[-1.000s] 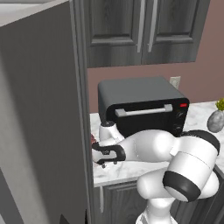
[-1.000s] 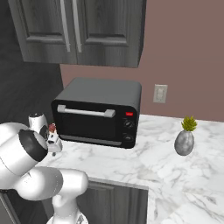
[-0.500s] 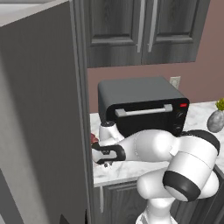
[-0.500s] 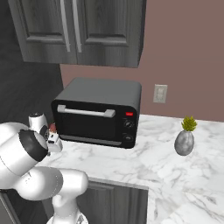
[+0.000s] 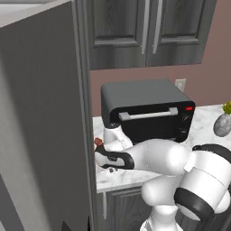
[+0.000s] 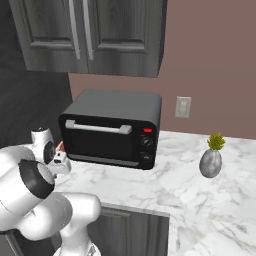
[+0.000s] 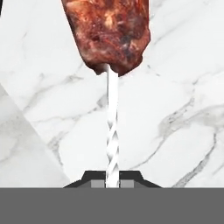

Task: Store the kebab skewer in the freezer for long-term storage. Close the freezer door after placing the cooked food.

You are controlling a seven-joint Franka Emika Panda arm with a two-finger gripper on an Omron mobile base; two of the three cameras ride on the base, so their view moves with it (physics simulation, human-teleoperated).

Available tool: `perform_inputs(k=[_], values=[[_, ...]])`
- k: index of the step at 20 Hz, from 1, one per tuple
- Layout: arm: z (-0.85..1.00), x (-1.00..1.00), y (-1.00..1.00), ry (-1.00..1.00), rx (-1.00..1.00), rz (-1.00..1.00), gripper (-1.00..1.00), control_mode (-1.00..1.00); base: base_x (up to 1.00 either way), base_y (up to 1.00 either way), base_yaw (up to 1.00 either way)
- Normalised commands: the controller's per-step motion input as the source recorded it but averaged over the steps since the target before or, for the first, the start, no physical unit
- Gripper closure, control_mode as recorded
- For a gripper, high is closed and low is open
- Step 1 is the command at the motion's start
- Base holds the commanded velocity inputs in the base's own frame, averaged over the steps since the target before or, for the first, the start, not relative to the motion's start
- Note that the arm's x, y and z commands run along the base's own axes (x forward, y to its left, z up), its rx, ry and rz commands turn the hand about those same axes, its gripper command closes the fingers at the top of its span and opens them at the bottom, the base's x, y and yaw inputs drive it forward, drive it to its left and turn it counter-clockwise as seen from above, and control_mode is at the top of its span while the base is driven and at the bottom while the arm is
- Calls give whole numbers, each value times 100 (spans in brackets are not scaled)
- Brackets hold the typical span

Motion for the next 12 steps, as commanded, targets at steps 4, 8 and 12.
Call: perform_inputs(k=[4,8,12], values=[[34,-86,0,-9,0,2,100,-100,0,0,0],[42,-83,-2,-11,0,6,100,-100,0,0,0],[68,-67,-16,-19,0,4,100,-100,0,0,0]])
